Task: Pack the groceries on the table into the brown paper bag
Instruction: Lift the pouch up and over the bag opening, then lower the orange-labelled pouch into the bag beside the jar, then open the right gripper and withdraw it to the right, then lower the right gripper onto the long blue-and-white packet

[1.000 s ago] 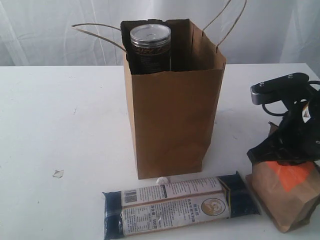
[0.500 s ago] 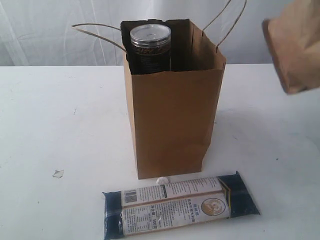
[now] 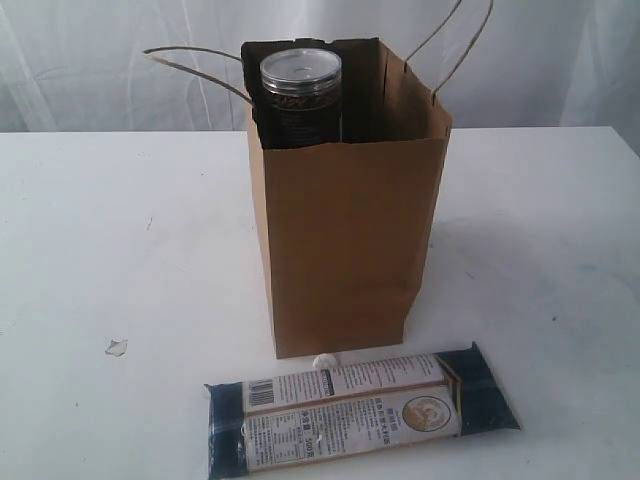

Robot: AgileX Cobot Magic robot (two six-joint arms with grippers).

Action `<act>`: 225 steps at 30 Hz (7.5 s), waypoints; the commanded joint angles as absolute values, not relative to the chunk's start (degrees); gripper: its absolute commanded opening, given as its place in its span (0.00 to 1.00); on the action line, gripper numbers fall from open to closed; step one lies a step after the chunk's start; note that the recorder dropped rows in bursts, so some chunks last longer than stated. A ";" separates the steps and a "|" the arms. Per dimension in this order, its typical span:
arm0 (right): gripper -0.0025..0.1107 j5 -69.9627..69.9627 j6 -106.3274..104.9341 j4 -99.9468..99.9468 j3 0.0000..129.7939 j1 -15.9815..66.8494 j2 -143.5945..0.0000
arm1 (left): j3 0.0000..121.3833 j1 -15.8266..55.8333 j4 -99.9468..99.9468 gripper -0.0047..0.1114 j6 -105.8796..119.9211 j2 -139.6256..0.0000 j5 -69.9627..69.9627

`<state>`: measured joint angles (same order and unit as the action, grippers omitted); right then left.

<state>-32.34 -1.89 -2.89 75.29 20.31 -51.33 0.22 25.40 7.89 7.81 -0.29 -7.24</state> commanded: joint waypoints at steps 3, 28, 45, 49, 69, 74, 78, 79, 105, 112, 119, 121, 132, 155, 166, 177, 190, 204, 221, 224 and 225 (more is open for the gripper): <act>0.02 -28.94 -11.88 -14.52 76.13 21.25 -55.12 | 0.00 25.32 8.14 0.04 7.65 0.00 -7.53; 0.02 -29.52 -16.43 -12.66 76.89 27.59 -68.49 | 0.00 25.32 8.14 0.04 7.65 0.00 -7.53; 0.02 -39.04 -11.27 -0.40 76.89 27.41 -70.45 | 0.00 25.32 8.14 0.04 7.65 0.00 -7.53; 0.02 -40.00 -12.41 0.00 76.89 27.41 -70.45 | 0.00 25.32 8.14 0.04 7.65 0.00 -7.53; 0.02 -44.91 -58.08 -15.16 76.89 27.61 -74.44 | 0.00 25.32 8.14 0.04 7.65 0.00 -7.53; 0.02 -46.26 -64.55 -15.20 78.48 28.66 -77.98 | 0.00 25.32 8.14 0.04 7.65 0.00 -7.53; 0.02 -46.08 -64.96 -15.35 81.13 29.98 -81.52 | 0.00 25.32 8.14 0.04 7.65 0.00 -7.53; 0.02 -46.21 -65.34 -15.35 81.81 30.24 -82.44 | 0.00 25.32 8.14 0.04 7.65 0.00 -7.53; 0.42 -50.86 -66.06 -15.00 86.17 32.59 -90.42 | 0.00 25.32 8.14 0.04 7.65 0.00 -7.53; 0.68 -48.55 -62.74 -14.89 86.17 33.06 -88.51 | 0.00 25.32 8.14 0.04 7.65 0.00 -7.53; 0.68 -48.55 -61.50 -14.80 86.17 33.24 -86.51 | 0.00 25.32 8.14 0.04 7.65 0.00 -7.53; 0.67 -48.55 -61.28 -14.80 86.17 33.24 -86.25 | 0.00 25.32 8.14 0.04 7.65 0.00 -7.53; 0.64 -49.76 -54.10 -11.17 86.17 33.24 -80.40 | 0.00 25.32 8.14 0.04 7.65 0.00 -7.53; 0.64 -69.96 -39.50 1.30 85.63 33.24 -62.57 | 0.00 25.32 8.14 0.04 7.65 0.00 -7.53; 0.64 -69.96 -35.71 2.07 72.92 33.24 -52.24 | 0.00 25.32 8.14 0.04 7.65 0.00 -7.53; 0.64 -69.96 -47.55 -7.30 51.92 33.24 -53.17 | 0.00 25.32 8.14 0.04 7.65 0.00 -7.53; 0.76 -52.80 -63.27 -8.18 43.83 33.24 -67.63 | 0.00 25.32 8.14 0.04 7.65 0.00 -7.53; 0.76 -40.29 -73.90 -9.40 43.83 30.51 -85.70 | 0.00 25.32 8.14 0.04 7.65 0.00 -7.53; 0.76 -34.45 -76.27 -8.74 45.31 26.80 -95.74 | 0.00 25.32 8.14 0.04 7.65 0.00 -7.53; 0.76 -34.36 -76.27 -8.74 45.95 26.80 -97.66 | 0.00 25.32 8.14 0.04 7.65 0.00 -7.53; 0.76 -34.36 -76.27 -8.74 46.16 26.80 -98.29 | 0.00 25.32 8.14 0.04 7.65 0.00 -7.53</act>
<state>-34.04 -75.58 -8.79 45.59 27.17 -96.49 0.22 25.40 7.89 7.81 -0.29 -7.24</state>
